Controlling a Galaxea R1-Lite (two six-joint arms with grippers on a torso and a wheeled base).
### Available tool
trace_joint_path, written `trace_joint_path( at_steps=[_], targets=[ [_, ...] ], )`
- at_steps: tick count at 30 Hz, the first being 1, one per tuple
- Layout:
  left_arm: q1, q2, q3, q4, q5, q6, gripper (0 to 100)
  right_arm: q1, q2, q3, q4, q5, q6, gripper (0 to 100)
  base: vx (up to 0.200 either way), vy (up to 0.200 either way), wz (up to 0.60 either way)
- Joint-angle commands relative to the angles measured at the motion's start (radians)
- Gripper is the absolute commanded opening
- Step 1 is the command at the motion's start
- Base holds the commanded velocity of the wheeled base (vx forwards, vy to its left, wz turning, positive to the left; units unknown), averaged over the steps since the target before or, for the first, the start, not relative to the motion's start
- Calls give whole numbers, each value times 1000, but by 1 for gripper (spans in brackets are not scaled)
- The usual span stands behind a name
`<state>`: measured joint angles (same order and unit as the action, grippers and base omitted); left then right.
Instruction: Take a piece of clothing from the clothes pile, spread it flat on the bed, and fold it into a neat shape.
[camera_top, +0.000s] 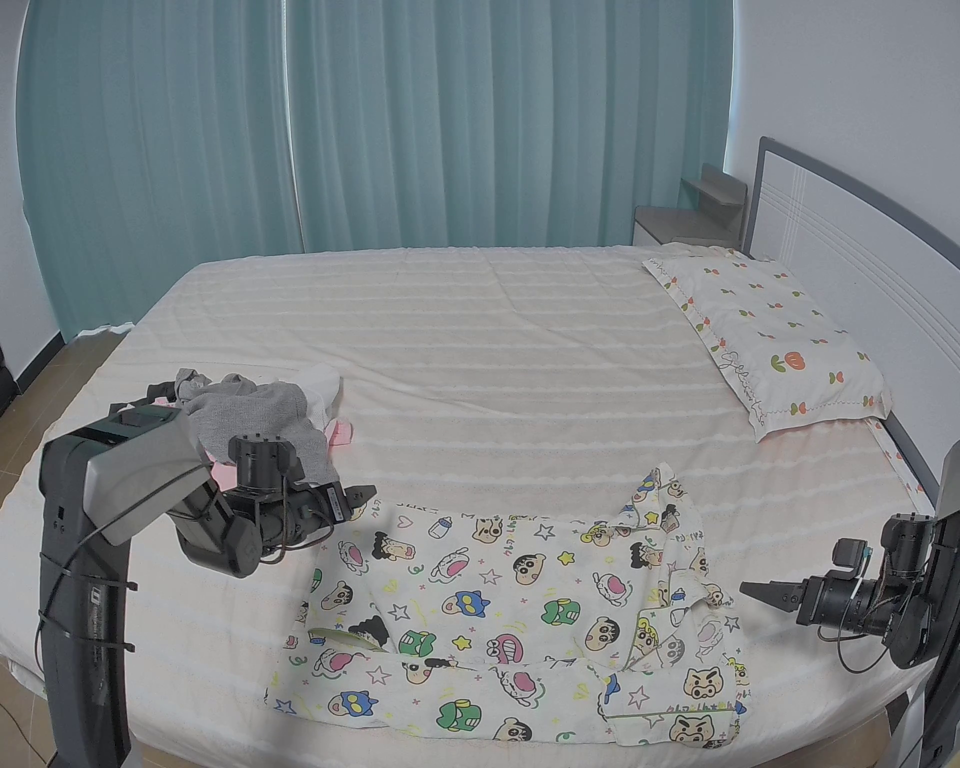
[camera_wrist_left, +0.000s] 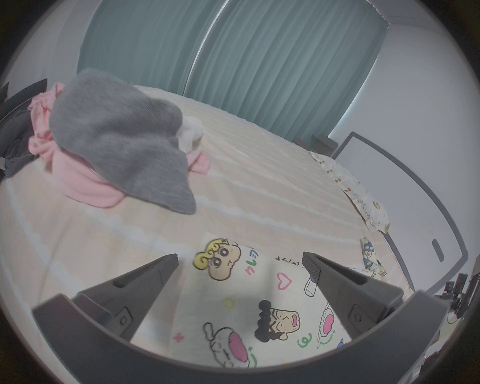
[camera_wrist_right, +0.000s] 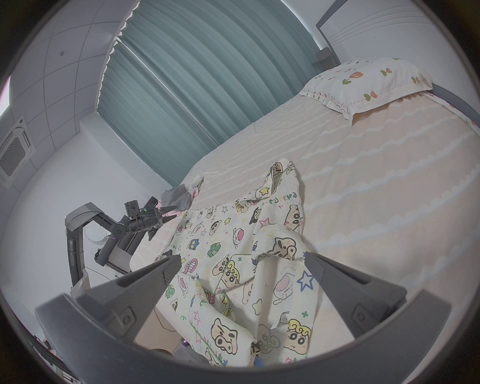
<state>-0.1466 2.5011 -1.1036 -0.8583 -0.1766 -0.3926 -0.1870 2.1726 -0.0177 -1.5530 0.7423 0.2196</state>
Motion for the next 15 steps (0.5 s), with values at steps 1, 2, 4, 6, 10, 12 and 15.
trace_joint_path(
  at_steps=[1,2,4,6,10,12,15],
  targets=[
    [-27,78,-79,15,9,1,100,0,6,18,-18,0,0,100,0,0,0],
    [-28,79,-87,19,9,1,100,0,6,18,-18,0,0,100,0,0,0],
    [-34,81,-97,28,12,1,100,0,6,18,-18,0,0,100,0,0,0],
    [-37,82,-104,33,17,6,100,0,4,18,-18,0,0,100,0,0,0],
    [-37,82,-111,30,69,43,100,0,6,18,-18,0,0,100,0,0,0],
    [-36,79,-110,31,72,60,100,0,6,18,-18,0,0,100,0,0,0],
    [-31,73,-97,42,72,64,100,0,6,18,-18,0,0,100,0,0,0]
  ],
)
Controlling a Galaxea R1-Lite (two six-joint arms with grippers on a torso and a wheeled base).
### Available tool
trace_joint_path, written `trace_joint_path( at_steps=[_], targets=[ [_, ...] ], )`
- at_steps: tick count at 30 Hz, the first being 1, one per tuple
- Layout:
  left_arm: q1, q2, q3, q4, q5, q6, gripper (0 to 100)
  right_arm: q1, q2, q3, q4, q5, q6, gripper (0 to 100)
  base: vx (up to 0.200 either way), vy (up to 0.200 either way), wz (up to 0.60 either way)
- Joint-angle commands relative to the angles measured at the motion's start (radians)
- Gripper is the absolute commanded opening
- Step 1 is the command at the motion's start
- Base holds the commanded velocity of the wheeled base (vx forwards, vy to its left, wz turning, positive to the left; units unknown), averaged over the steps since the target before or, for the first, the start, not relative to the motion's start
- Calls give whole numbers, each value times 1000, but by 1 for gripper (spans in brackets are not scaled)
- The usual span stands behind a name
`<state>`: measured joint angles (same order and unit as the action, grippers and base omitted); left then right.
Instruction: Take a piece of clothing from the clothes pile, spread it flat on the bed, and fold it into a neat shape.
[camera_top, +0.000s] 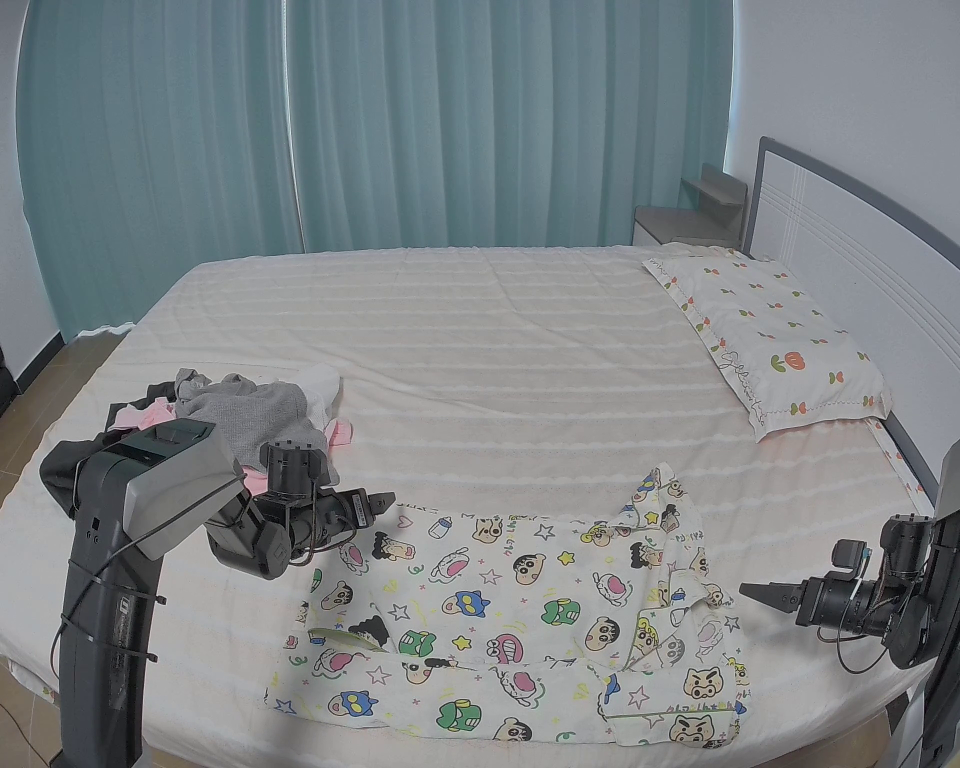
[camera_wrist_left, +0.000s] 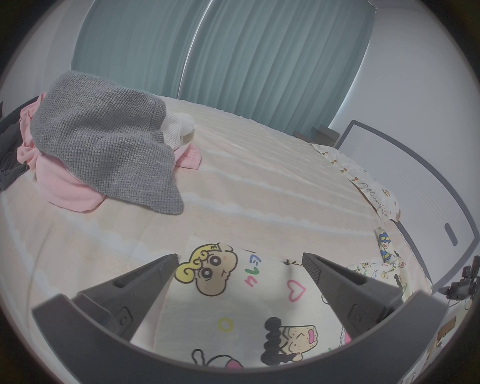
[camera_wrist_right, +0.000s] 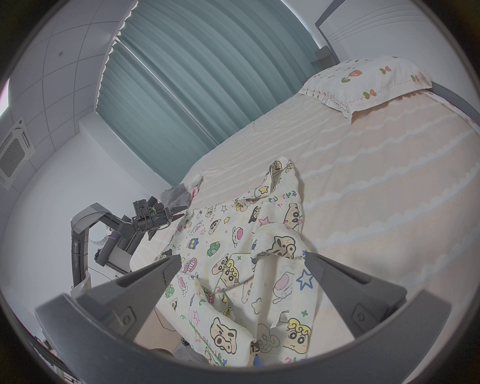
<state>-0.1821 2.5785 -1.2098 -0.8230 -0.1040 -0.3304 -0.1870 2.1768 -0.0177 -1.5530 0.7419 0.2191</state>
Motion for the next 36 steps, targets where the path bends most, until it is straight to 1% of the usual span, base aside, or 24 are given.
trace_joint_path(
  at_steps=[1,6,7,9,15,16,23,24,25,27,29,30,31,32,33,36],
  targets=[
    [4,-8,12,15,0,2,100,0,5,18,-18,1,0,100,0,0,0],
    [6,-4,22,22,0,8,100,0,9,18,-18,1,-4,100,0,0,0],
    [6,0,26,24,0,31,100,-2,14,18,-18,1,-12,100,0,0,0],
    [6,0,24,30,0,39,100,-3,15,18,-18,1,-18,100,0,0,0],
    [4,0,13,51,0,41,100,0,21,18,-18,1,-18,100,0,0,0],
    [4,0,13,51,0,41,0,0,21,18,-18,1,-18,100,0,0,0],
    [13,0,16,42,6,34,0,1,17,18,-18,-1,-7,100,0,0,0],
    [16,-1,16,42,10,34,0,4,15,-1,-18,-6,-1,100,0,0,0],
    [21,-4,18,42,26,31,0,18,18,-47,-18,-26,17,100,0,0,0],
    [26,-6,18,39,46,28,0,55,26,-134,-15,-101,66,100,0,0,0],
    [27,-9,26,24,50,21,0,98,54,-222,19,-177,115,100,0,0,0],
    [27,-9,32,10,53,13,0,124,66,-268,45,-200,138,100,0,0,0],
    [29,-9,41,-7,53,5,0,150,74,-315,70,-219,163,100,0,0,0],
    [29,-9,41,-7,53,5,0,150,74,-315,70,-219,163,100,0,0,0],
    [29,-9,59,-42,53,-2,0,196,84,-400,105,-237,235,100,0,0,0],
    [36,-14,79,-70,55,-2,0,256,107,-505,131,-246,359,100,0,0,0]
  ],
)
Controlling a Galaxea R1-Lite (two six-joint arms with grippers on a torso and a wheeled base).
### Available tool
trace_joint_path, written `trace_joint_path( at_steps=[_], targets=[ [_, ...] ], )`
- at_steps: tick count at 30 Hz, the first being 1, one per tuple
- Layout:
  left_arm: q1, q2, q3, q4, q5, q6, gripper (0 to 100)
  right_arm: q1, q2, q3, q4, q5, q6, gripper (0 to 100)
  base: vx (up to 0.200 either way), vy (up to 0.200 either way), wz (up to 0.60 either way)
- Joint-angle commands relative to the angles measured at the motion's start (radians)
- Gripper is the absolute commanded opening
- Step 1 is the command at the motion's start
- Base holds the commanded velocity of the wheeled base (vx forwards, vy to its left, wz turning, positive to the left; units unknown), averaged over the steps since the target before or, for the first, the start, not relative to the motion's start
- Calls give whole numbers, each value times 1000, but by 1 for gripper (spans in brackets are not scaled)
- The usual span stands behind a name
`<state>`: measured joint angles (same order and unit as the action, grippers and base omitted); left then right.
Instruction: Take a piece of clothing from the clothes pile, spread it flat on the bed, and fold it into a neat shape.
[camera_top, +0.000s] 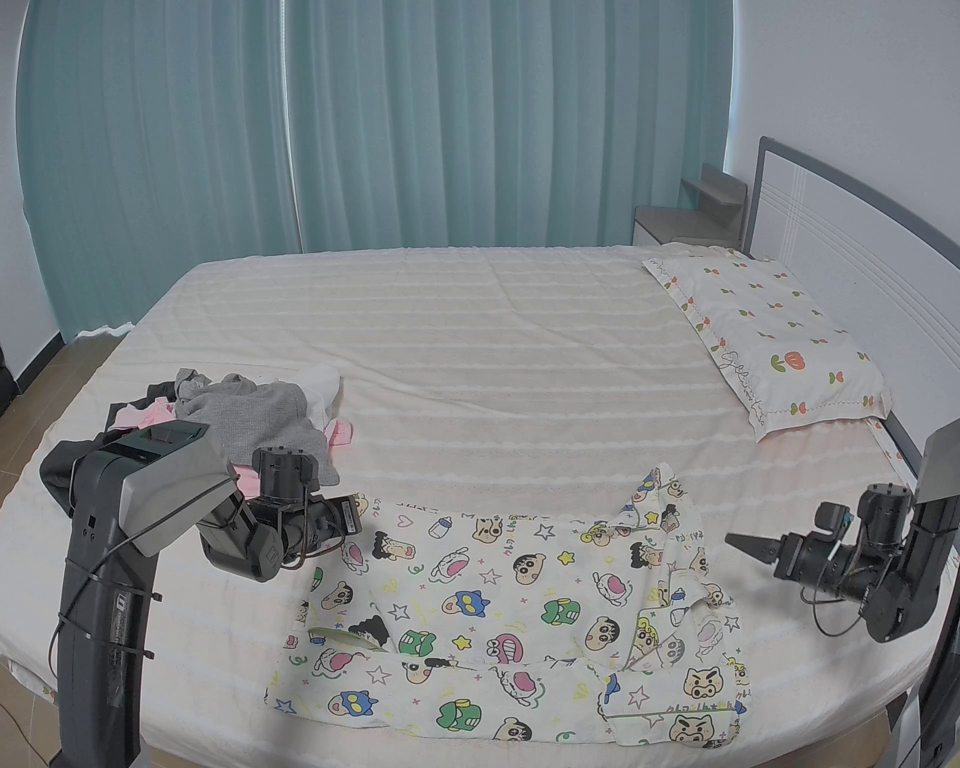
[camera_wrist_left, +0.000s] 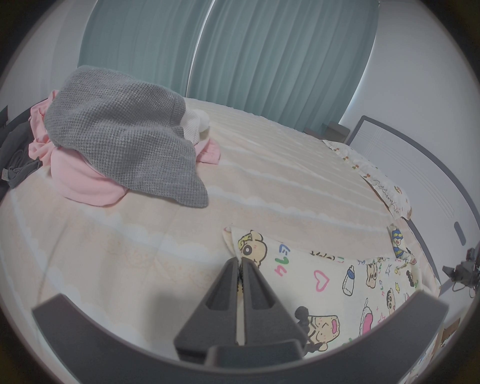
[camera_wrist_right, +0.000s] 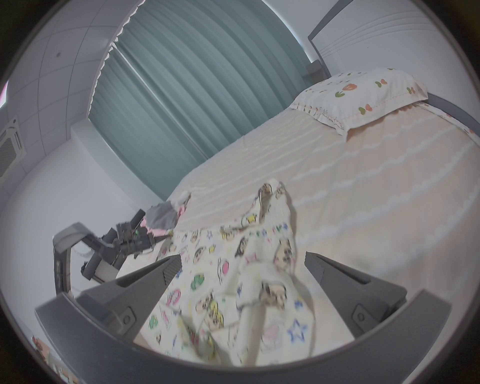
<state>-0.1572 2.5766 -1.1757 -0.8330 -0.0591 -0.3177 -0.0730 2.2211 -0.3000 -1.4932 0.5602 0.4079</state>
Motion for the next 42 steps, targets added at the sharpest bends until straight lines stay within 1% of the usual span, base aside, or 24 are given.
trace_joint_path(
  at_steps=[1,2,5,8,13,14,17,24,27,29,32,33,35,39,42],
  targets=[
    [15,-21,53,-60,9,-15,0,163,83,-263,87,-72,200,100,0,0,0],
    [16,-30,64,-60,9,-17,0,186,111,-315,114,-89,213,100,0,0,0],
    [21,-35,76,-61,9,-17,0,234,163,-415,211,-145,218,100,0,0,0],
    [21,-36,79,-63,9,-17,0,266,200,-504,303,-206,220,100,0,0,0],
    [16,-35,80,-63,10,-15,0,285,229,-611,455,-266,220,100,0,0,0],
    [15,-32,74,-63,10,-15,0,286,232,-642,516,-284,220,100,0,0,0],
    [8,-29,68,-64,10,-14,0,292,232,-666,571,-313,220,100,0,0,0],
    [2,-29,67,-66,15,-14,0,302,249,-703,602,-324,220,100,0,0,0],
    [2,-29,68,-71,36,-15,0,321,272,-763,657,-326,223,100,0,0,0],
    [2,-29,68,-80,36,-15,0,329,273,-766,665,-336,221,100,0,0,0],
    [2,-27,68,-83,36,-17,0,343,273,-771,720,-387,220,100,0,0,0],
    [2,-27,68,-83,36,-17,0,343,273,-772,728,-391,220,100,0,0,0],
    [2,-24,68,-86,36,-17,0,341,270,-785,766,-431,220,100,0,0,0],
    [2,-24,67,-87,35,-17,0,341,279,-798,761,-451,221,100,0,0,0],
    [2,-24,67,-87,36,-17,0,343,307,-846,743,-453,227,100,0,0,0]
  ],
)
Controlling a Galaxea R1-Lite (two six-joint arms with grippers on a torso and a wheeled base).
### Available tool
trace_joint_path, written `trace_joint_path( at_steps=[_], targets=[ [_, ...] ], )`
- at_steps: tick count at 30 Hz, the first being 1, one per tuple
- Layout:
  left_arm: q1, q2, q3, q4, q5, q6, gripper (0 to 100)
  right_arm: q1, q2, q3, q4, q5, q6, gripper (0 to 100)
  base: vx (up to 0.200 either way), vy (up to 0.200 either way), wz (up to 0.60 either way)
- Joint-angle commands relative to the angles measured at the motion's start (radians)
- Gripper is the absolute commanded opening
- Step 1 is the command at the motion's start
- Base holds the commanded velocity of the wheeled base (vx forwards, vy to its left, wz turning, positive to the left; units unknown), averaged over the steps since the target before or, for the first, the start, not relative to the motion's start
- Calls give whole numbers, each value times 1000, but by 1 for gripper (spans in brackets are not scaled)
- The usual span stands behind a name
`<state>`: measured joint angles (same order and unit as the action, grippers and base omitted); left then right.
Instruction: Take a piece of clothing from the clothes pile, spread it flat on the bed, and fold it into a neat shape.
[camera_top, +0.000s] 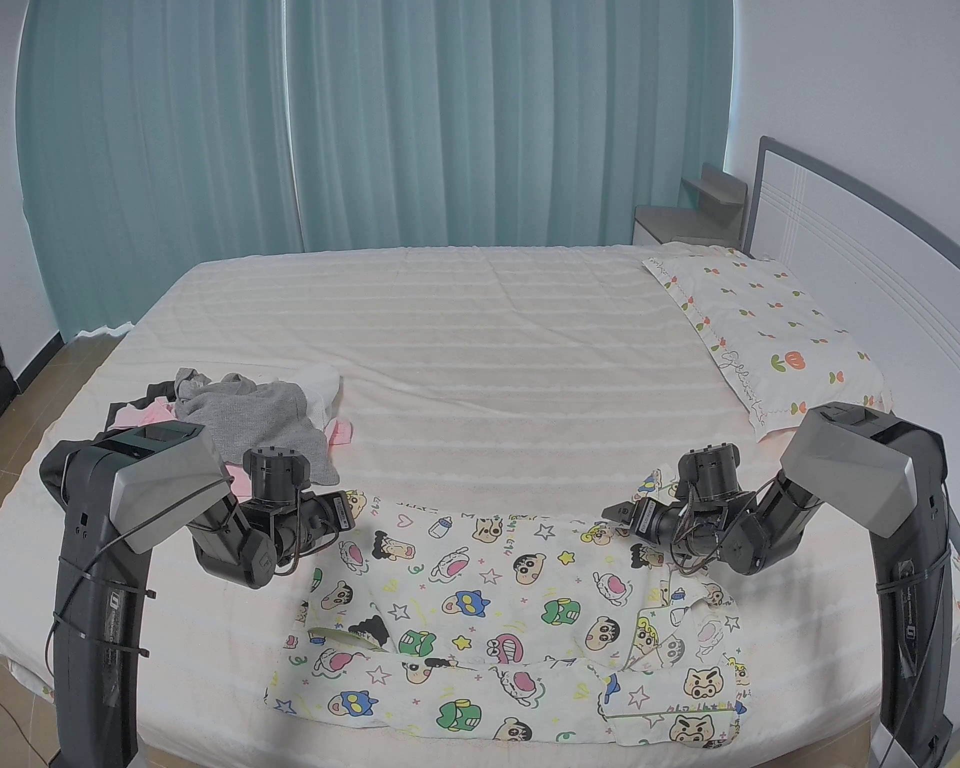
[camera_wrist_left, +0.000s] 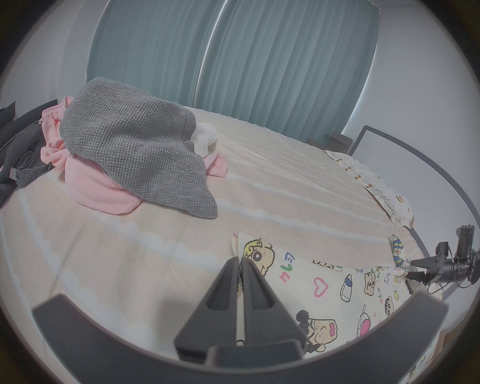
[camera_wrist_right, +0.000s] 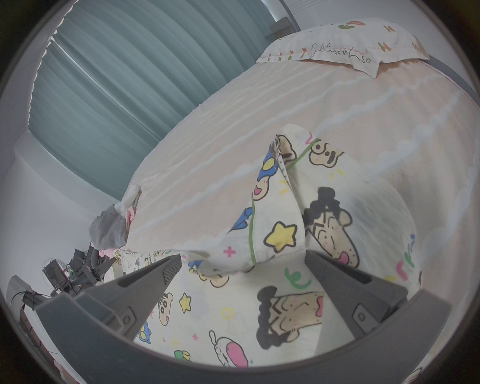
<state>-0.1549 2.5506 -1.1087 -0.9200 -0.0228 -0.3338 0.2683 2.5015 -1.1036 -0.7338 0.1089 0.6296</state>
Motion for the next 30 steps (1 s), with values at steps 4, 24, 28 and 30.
trace_joint_path(
  at_steps=[4,24,28,30],
  targets=[
    [1,2,6,0,0,-2,0,19,37,-84,-81,3,140,100,0,0,0],
    [8,10,3,-2,1,-24,0,-110,56,-145,-341,3,279,100,0,0,0],
    [11,5,3,-2,1,-24,0,-185,57,-133,-223,18,79,100,0,0,0],
    [11,3,3,-2,1,-24,0,-196,57,-134,-197,18,45,100,0,0,0]
  ],
)
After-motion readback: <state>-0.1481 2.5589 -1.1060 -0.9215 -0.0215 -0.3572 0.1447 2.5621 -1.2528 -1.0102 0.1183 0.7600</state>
